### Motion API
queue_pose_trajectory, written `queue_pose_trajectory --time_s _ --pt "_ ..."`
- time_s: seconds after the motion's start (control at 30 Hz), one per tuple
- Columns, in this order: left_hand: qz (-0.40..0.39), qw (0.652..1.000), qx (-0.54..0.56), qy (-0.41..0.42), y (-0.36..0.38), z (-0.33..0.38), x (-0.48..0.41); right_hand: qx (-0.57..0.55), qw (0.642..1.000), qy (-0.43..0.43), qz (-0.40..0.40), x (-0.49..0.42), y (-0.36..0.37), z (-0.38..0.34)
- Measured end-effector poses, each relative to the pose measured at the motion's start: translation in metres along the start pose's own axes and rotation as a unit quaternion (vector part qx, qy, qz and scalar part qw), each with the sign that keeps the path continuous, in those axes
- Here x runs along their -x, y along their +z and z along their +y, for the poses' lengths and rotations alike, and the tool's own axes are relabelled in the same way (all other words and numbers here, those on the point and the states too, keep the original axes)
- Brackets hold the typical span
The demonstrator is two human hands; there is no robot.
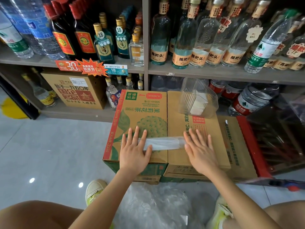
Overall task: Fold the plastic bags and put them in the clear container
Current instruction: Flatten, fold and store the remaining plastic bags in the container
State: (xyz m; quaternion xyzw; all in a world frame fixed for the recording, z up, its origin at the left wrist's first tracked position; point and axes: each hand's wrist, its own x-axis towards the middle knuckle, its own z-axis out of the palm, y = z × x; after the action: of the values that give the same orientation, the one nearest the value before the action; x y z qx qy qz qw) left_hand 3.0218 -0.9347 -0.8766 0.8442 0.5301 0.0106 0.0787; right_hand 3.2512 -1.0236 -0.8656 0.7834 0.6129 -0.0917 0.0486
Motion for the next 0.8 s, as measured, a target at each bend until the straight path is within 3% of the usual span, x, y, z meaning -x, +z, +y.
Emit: queue_pose_trajectory --time_s 0.13,0.27,0.37,0.47,0.67,0.8 --pt "0.005 1.000 0.002 0.003 0.001 0.000 -0.001 -0.048 0.998 0.027 0.014 0.002 -0.009 0.002" --pt "0.011 0.999 0.003 0.042 -0.004 -0.006 -0.001 -0.083 0.979 0.095 0.163 0.005 -0.022 -0.006" --pt "0.015 0.997 0.036 0.072 -0.010 -0.014 -0.004 -0.073 0.979 0.156 0.113 0.004 -0.022 -0.004" --pt "0.044 0.994 0.062 0.085 -0.015 -0.019 -0.011 -0.137 0.970 0.159 0.125 0.007 -0.017 -0.006" --pt "0.187 0.962 0.162 0.120 -0.019 -0.002 0.003 -0.178 0.960 0.155 0.151 0.015 -0.016 -0.015" --pt "0.113 0.952 0.255 0.125 -0.009 0.021 0.020 -0.234 0.949 0.148 0.150 0.023 -0.017 -0.017"
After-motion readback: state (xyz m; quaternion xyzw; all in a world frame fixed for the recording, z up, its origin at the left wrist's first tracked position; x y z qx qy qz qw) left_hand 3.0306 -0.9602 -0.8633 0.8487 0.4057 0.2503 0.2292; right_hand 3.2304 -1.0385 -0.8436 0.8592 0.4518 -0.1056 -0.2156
